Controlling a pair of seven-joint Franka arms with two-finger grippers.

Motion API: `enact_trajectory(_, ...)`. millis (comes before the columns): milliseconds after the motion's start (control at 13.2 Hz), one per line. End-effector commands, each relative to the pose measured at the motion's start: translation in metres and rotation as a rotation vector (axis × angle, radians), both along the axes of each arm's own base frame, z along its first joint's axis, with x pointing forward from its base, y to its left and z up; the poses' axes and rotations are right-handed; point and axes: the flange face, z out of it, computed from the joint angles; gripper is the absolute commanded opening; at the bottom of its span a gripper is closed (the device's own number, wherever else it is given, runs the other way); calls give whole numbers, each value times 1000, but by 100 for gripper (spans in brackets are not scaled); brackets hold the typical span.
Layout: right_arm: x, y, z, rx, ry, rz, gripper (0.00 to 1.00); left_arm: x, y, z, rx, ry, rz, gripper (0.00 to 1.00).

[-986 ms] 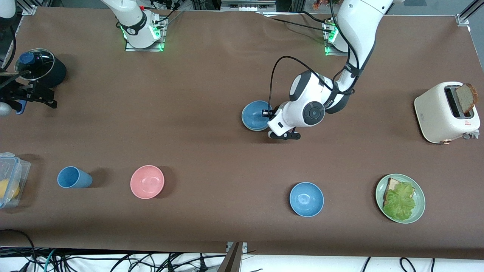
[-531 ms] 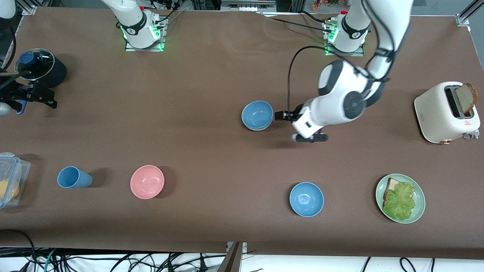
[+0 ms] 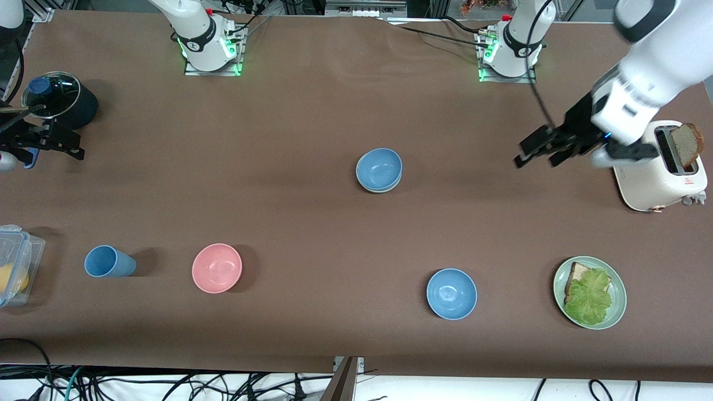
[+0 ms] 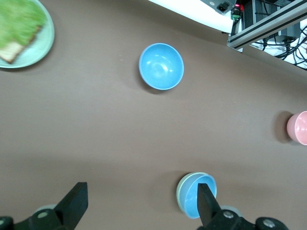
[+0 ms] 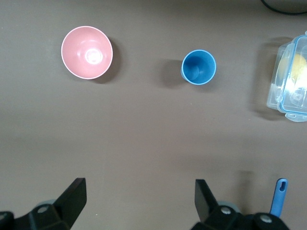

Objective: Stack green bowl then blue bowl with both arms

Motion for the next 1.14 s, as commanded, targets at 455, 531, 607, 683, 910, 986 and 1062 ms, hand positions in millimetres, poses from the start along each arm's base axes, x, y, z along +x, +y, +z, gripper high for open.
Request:
enact_trajectory(455, -5, -2, 4, -14, -4, 3, 100, -23, 108, 21, 212, 178, 70, 100)
enact_trajectory(531, -5, -2, 3, -13, -3, 3, 100, -24, 108, 23, 213, 177, 70, 100)
enact_trajectory(607, -5, -2, 4, -14, -4, 3, 100, -23, 107, 23, 212, 177, 70, 100)
enact_trajectory(683, -5, -2, 4, -14, -4, 3, 100, -23, 103, 24, 215, 174, 63, 100)
enact_trajectory(910, -5, -2, 4, -14, -4, 3, 100, -6, 89, 22, 233, 170, 34, 100)
enact_trajectory(986, -5, -3, 4, -14, -4, 2, 100, -1, 86, 23, 240, 163, 4, 100)
enact_trajectory(1062, -5, -3, 4, -14, -4, 2, 100, 6, 88, 21, 268, 157, -79, 100)
